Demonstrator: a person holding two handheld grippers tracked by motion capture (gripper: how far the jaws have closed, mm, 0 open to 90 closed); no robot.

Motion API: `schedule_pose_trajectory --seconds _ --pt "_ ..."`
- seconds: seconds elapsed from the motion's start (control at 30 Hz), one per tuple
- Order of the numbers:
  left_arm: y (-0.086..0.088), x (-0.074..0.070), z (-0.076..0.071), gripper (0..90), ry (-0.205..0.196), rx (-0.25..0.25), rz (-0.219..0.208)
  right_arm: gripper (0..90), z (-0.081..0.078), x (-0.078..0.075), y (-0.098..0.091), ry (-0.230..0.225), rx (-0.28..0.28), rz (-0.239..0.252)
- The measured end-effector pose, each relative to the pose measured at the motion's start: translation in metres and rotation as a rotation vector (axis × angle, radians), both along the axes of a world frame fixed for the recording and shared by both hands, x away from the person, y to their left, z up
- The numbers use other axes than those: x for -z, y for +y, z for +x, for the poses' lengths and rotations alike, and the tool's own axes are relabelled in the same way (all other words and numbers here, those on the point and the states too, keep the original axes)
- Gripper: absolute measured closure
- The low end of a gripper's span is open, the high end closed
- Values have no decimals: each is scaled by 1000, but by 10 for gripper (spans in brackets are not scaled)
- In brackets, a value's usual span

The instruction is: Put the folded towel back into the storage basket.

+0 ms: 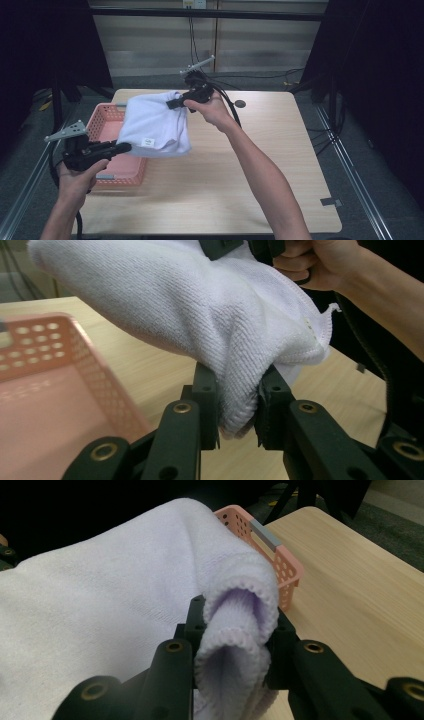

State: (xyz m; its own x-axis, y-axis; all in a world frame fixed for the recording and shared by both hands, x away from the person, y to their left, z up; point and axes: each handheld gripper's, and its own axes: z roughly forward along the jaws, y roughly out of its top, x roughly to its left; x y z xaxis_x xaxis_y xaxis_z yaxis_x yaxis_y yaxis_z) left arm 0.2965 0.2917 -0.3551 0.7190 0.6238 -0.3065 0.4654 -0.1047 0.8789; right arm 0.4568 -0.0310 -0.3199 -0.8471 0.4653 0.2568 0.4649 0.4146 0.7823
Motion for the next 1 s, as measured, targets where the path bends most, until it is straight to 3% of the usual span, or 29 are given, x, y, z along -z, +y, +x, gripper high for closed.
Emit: schedule_pose_trajectory --seconds 0.23,0.43,0.6,0.73,0.77,0.87,1.0 --pt "32 -5 -6 751 -8 -54 -39 714 9 -7 38 19 -34 -9" --pt "58 -7 -12 752 -12 -99 -44 714 10 -9 68 -3 -65 -8" --pt "74 -10 -14 752 -6 -125 -16 715 14 -7 88 18 -71 -7" --pt "88 -8 -13 752 -8 -165 -2 716 15 -5 105 8 -60 -18" --pt "92 -6 -13 752 2 -172 -19 717 14 -4 109 3 -57 -17" --pt "101 4 -12 752 30 -195 -11 720 13 3 122 -6 -37 -27" --pt "113 29 -8 753 86 -234 -13 722 15 20 136 16 -9 -44"
